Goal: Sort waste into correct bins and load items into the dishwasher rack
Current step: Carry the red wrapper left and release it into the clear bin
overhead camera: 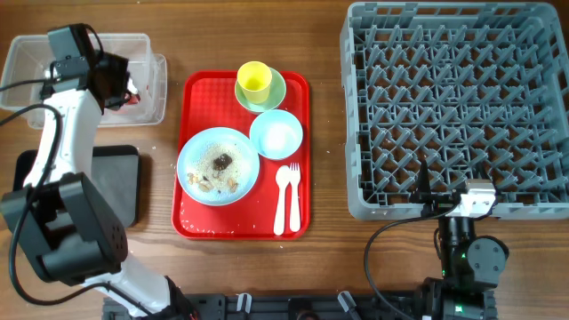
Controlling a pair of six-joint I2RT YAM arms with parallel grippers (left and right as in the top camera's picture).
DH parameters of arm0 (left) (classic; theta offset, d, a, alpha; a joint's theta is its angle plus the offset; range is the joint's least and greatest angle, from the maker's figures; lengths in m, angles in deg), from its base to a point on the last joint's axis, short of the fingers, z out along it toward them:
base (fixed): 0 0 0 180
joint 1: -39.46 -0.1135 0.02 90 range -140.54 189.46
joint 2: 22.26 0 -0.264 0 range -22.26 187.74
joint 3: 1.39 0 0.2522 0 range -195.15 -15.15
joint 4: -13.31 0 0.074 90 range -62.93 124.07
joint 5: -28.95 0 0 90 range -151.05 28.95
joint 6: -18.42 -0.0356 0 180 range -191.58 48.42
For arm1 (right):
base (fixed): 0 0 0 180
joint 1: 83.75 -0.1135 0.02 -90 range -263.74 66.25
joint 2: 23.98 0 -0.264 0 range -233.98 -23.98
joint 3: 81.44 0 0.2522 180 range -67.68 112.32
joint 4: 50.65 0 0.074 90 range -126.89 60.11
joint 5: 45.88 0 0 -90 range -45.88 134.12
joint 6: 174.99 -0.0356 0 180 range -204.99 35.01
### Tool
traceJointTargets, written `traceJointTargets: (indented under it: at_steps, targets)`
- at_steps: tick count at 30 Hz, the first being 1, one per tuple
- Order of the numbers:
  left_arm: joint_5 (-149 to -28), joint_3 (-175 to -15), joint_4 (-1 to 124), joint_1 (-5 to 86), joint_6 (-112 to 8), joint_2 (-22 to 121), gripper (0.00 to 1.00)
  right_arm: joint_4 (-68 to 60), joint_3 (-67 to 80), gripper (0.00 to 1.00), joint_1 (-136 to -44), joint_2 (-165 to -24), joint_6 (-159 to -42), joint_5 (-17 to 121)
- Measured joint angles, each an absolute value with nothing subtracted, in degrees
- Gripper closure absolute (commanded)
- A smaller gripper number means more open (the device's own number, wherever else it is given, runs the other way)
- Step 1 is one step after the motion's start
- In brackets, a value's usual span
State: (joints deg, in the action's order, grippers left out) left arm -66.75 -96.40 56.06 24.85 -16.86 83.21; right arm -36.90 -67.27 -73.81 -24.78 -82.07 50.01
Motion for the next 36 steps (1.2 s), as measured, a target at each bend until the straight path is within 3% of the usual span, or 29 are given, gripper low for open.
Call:
traceJointTargets:
  at_steps: [16,28,36]
  targets:
    - [-70.3,-96.4,64.4,24.8,-17.6,83.4,0.96,-36.9,-67.3,0.0,-73.8,-24.8,-82.1,50.0]
    - [-57.0,-96.4,61.0,22.3,-17.8,86.0,0.96,-36.9,-67.3,0.0,-73.8,-24.8,-82.1,50.0]
    - [-65.4,-96.3,61.8,20.4,-20.0,78.1,0.95,-36.9,-67.3,0.0,-73.8,-24.8,-82.1,50.0]
